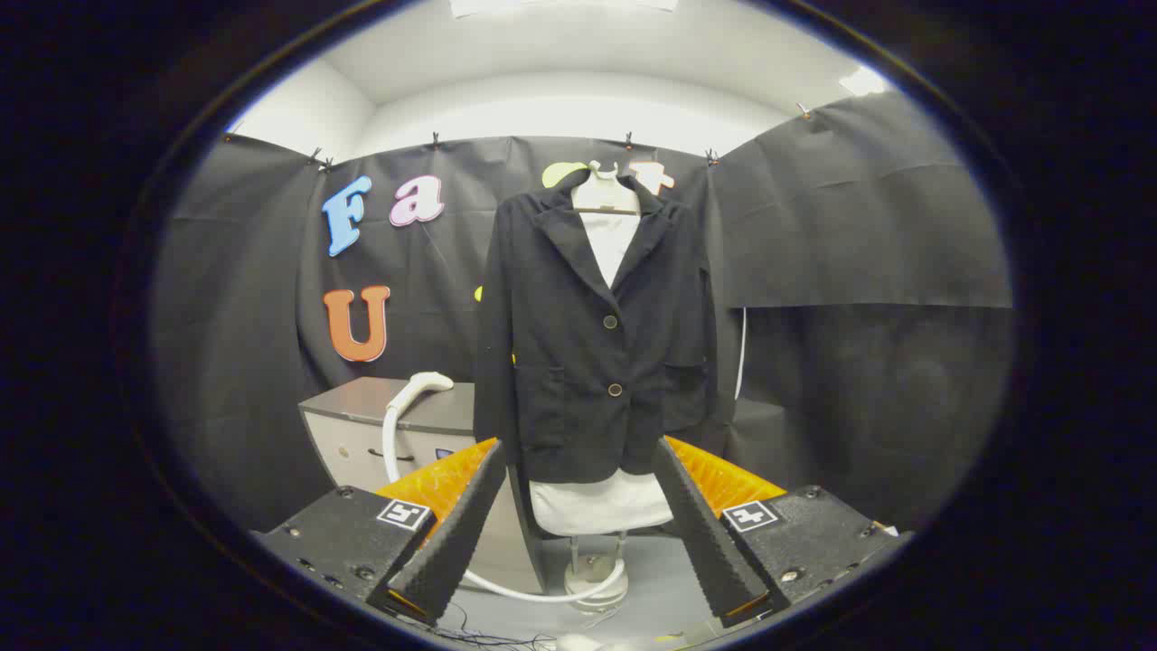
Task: Iron the clothes twice with a garment steamer, once on the left side and once on the right side.
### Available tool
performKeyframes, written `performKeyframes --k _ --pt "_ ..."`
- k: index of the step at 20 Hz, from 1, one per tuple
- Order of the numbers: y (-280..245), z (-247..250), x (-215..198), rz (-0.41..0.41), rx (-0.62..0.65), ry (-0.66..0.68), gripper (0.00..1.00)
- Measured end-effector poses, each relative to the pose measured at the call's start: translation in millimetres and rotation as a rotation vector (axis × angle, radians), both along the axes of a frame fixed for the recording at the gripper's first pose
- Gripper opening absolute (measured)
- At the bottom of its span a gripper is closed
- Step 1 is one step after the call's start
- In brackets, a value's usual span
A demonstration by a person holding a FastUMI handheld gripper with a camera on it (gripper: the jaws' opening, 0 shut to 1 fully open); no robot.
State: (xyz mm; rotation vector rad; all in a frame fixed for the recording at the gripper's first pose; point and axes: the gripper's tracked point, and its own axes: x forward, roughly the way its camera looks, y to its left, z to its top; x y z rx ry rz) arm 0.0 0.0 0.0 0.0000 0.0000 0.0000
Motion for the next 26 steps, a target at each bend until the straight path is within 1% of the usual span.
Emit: performKeyframes --k 6,15,18,21,26 --pt "2 -3 -3 -0.016 0.017 -0.006 1.0" --pt "20 -6 13 0.02 0.005 0.028 1.0" --pt "27 -3 25 0.025 0.001 0.045 1.0" --pt "40 10 42 0.044 -0.003 0.032 1.0" --pt "79 40 79 0.078 -0.004 0.019 1.0"
